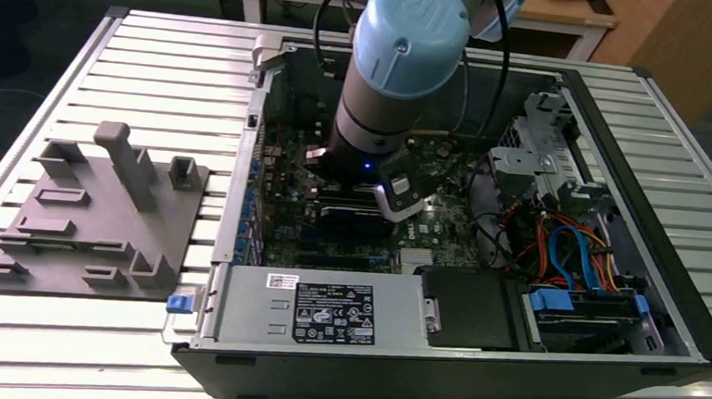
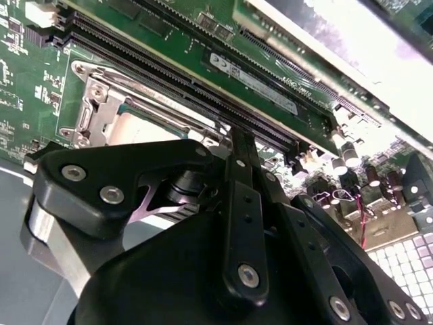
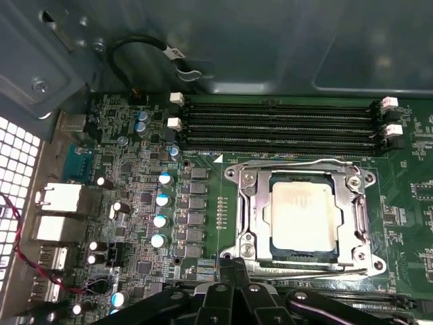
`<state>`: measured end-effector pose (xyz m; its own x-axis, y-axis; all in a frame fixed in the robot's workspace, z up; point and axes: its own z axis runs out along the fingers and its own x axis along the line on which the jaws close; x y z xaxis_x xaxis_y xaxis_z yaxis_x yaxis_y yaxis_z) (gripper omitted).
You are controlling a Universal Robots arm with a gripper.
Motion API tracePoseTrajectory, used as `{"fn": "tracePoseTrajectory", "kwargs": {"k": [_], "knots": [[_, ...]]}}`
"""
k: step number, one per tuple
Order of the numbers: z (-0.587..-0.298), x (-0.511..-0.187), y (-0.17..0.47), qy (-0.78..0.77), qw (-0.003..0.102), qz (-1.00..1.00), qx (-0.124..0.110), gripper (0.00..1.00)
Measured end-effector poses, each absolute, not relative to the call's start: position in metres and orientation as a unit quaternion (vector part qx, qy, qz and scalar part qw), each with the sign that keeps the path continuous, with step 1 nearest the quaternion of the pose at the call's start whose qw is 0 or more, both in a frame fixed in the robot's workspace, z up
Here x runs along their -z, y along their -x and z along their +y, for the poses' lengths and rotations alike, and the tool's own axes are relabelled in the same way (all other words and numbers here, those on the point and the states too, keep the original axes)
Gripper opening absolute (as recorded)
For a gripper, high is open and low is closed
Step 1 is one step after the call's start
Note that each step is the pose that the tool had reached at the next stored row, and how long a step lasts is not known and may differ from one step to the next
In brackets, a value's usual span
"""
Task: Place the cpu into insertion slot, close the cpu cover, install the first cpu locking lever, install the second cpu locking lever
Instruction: 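Install the second cpu locking lever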
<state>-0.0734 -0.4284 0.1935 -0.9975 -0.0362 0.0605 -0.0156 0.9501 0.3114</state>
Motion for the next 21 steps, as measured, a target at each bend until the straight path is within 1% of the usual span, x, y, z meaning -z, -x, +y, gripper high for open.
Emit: {"fn": "tracePoseTrajectory", "kwargs": {"k": [7,21], "knots": [[-0.434,-0.195,0.073,-0.010,0.032,-0.985,0.168,0.10],[-0.440,-0.195,0.073,-0.009,0.032,-0.984,0.174,0.10]]}}
